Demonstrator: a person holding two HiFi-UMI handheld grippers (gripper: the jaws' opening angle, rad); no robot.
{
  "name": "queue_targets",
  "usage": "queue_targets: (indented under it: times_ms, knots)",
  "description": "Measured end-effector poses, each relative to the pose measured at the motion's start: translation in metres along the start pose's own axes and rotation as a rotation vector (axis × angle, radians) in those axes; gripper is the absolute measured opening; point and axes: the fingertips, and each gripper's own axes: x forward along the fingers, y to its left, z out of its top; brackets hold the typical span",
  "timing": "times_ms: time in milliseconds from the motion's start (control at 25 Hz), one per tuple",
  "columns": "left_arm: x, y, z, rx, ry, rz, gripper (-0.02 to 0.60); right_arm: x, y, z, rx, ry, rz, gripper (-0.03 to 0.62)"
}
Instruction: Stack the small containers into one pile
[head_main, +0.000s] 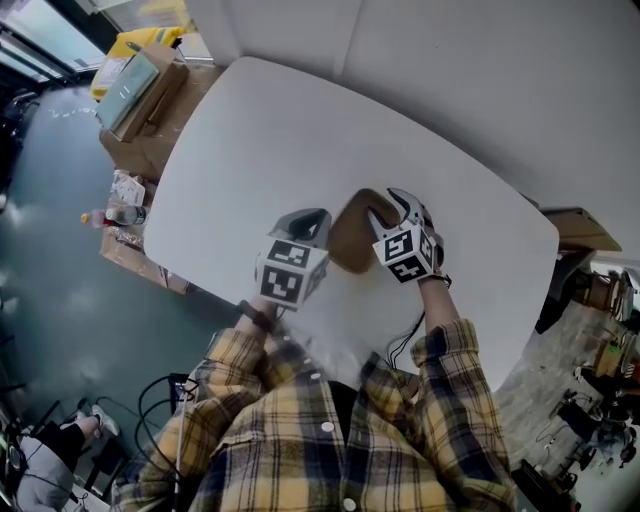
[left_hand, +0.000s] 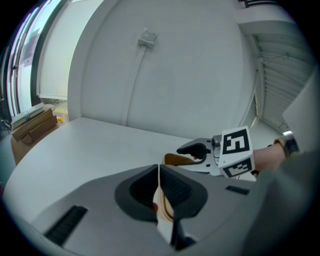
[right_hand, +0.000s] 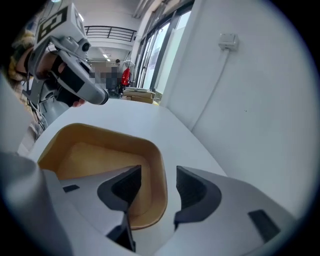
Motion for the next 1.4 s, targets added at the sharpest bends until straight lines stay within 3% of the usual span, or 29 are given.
queue_targets:
  times_ms: [520,680,920,1200,1400]
  knots:
    - [-0.015,-0.032,0.036,0.073,-0.077,-0.078,0.023,-0.085,-0.029,0.066,0.313,-0.256,-0.054,0.209]
    - [-0.018,-0.047,0.051,0.128,-0.118,-0.104,0.023,-0.124,-0.033,0.087,0.359,-0.349,-0.086,0.198]
    - [-0.033,-0.083,0.082,0.207,-0.213,-0.161,0.023,-0.188,-0.039,0.107,0.516,-0.537,-0.152,0.149]
    - [-0.056,-0.123,0.109,0.285,-0.31,-0.234,0.023,-0.223,-0.03,0.109,0.542,-0.59,-0.234,0.092]
    - [-0.07,-0.136,0.115,0.273,-0.375,-0.294,0.023,-0.242,-0.022,0.11,0.542,-0.615,-0.289,0.035]
